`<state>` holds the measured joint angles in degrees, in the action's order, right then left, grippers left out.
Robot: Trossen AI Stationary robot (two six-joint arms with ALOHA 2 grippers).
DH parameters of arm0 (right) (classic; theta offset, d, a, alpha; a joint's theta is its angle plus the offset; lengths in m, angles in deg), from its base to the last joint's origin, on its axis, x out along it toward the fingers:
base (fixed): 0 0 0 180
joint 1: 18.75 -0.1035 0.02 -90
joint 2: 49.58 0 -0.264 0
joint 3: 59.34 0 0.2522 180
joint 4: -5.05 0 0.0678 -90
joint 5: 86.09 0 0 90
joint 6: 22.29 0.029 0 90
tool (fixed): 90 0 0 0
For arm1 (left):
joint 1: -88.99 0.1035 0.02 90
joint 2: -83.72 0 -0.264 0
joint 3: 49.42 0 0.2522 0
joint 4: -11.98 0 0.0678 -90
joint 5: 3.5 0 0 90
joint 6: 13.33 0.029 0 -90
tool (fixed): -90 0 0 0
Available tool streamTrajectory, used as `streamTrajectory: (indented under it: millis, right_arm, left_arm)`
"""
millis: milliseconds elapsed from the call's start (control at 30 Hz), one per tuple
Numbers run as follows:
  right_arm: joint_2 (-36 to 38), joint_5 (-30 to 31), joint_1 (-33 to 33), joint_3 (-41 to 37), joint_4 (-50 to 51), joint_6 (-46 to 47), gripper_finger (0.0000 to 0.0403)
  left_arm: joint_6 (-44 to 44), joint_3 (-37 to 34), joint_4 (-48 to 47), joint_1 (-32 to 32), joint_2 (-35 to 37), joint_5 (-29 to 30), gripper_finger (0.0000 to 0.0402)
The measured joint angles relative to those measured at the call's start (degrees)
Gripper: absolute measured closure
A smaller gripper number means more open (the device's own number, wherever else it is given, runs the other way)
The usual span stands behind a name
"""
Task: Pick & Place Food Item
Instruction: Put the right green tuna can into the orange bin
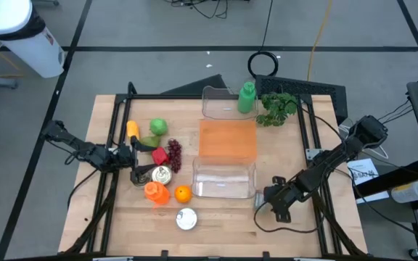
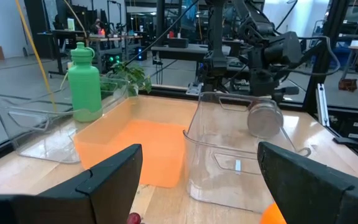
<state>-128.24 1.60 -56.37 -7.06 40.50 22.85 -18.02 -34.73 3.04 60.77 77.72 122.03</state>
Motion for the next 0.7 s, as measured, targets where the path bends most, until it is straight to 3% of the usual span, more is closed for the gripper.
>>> streamTrajectory:
  millis: [200, 400, 500, 700]
  right_arm:
    - [5.50, 0.54, -0.73, 0.04, 4.56, 6.60, 0.0202]
    - [14.25, 18.00, -5.98, -0.86, 0.79, 6.82, 0.0202]
    - [17.45, 24.93, -8.55, -3.79, -12.14, -1.29, 0.0202]
    - [16.99, 26.23, -7.93, -13.44, -56.52, -27.79, 0.0202]
  left_arm:
    - [-0.02, 0.00, 0.02, 0.02, 0.01, 0.00, 0.0068]
    - [-0.01, 0.00, 0.01, 0.01, 0.02, 0.00, 0.0069]
    - [0.00, 0.00, -0.02, 0.00, 0.02, 0.02, 0.0069]
    - [-0.01, 0.00, -0.17, 0.01, 0.02, 0.02, 0.0069]
